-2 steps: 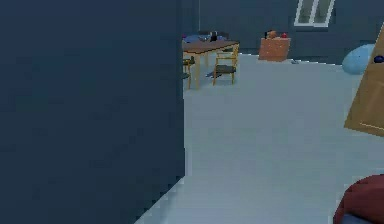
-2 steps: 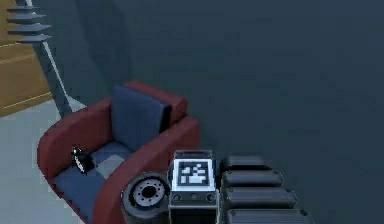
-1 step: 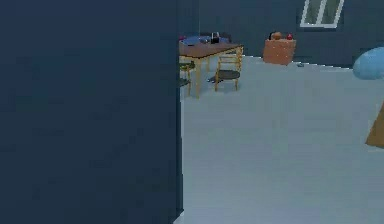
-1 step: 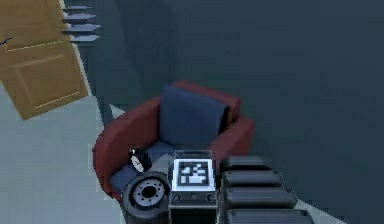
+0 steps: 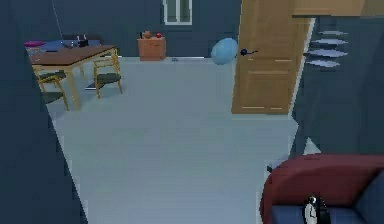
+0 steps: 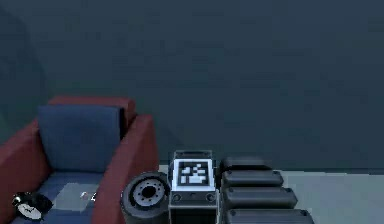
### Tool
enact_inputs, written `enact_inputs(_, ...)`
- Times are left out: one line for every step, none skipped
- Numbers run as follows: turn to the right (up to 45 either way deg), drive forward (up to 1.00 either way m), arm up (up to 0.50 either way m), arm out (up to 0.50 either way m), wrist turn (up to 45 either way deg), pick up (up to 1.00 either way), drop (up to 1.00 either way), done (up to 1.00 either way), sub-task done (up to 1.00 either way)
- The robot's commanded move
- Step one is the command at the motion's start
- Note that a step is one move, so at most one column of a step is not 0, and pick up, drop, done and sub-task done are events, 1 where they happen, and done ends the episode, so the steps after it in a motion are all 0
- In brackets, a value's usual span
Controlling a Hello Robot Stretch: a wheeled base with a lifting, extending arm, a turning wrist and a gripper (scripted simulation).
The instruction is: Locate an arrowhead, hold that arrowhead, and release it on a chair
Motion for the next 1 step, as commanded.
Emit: enact_inputs(0.0, 1.0, 0.0, 0.0, 0.0, 0.0, 0.0, 0.0, 0.0)
